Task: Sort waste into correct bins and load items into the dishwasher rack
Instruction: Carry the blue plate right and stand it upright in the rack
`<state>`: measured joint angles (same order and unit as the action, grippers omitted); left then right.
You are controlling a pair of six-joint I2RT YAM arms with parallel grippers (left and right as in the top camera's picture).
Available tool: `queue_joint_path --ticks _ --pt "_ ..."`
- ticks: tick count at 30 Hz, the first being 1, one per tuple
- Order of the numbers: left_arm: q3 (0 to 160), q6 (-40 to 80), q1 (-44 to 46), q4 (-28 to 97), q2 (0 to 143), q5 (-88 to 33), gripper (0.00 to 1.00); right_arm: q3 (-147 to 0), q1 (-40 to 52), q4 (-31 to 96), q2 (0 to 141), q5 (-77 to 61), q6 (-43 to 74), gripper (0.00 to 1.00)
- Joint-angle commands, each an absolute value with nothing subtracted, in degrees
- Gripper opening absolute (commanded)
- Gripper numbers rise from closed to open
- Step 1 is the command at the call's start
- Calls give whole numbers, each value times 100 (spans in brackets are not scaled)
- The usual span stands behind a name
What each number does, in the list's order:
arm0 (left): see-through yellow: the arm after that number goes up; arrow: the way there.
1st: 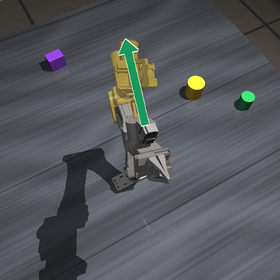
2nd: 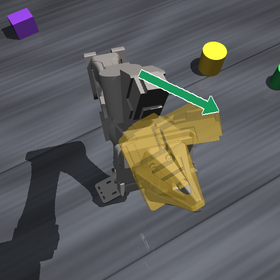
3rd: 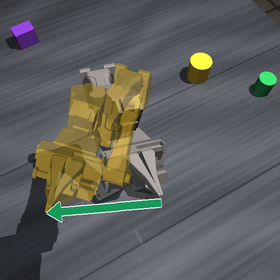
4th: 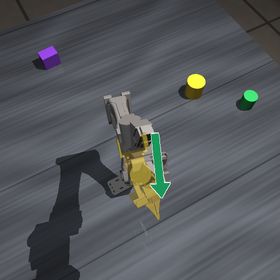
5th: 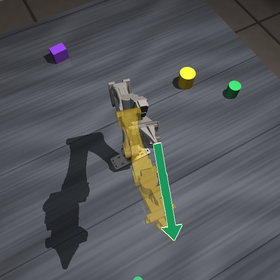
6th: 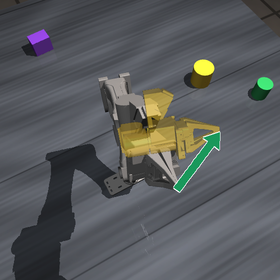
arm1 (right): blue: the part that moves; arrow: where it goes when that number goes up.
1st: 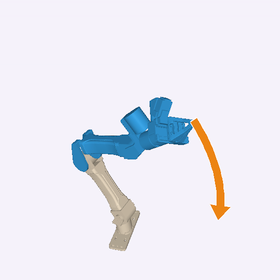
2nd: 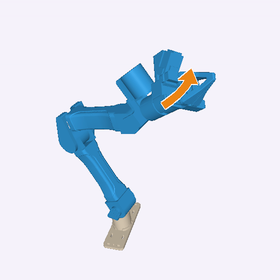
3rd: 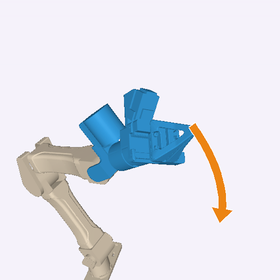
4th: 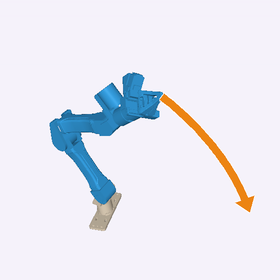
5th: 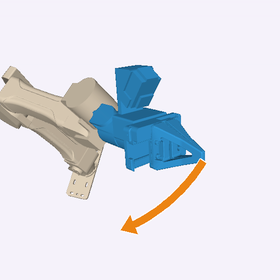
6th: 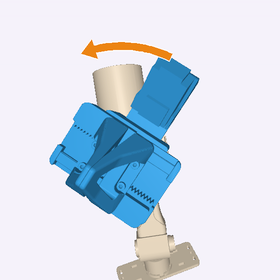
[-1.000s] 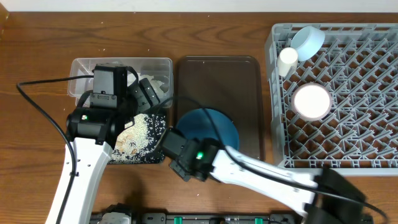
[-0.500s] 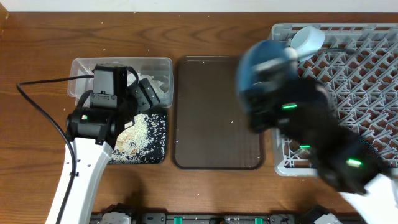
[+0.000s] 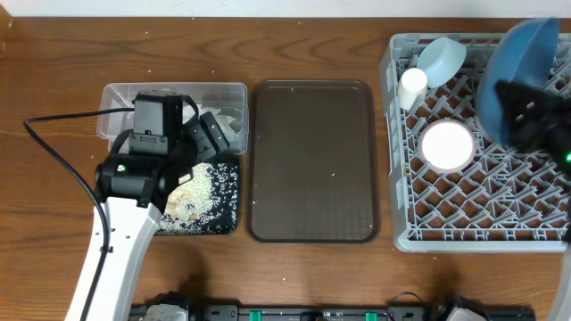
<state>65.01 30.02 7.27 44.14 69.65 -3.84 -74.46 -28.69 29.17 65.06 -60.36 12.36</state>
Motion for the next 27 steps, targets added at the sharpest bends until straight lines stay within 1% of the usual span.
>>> queue_joint_path --ticks 1,3,6,13,27 --pt "6624 2989 707 4407 6923 -272 91 -7524 -3297 2274 7133 -8440 1317 1" --pt "6624 2989 707 4407 6923 -272 91 -7526 -3380 1662 7566 -8936 1503 1" --pt "6624 2989 707 4407 6923 -272 91 -7524 -3391 1398 8158 -8934 1651 1" --pt "6624 2989 707 4407 6923 -272 91 -7524 -3470 1391 9354 -8936 1487 1" --pt "6624 2989 707 4407 6923 -272 91 -7520 -3791 1503 10541 -8938 1194 1"
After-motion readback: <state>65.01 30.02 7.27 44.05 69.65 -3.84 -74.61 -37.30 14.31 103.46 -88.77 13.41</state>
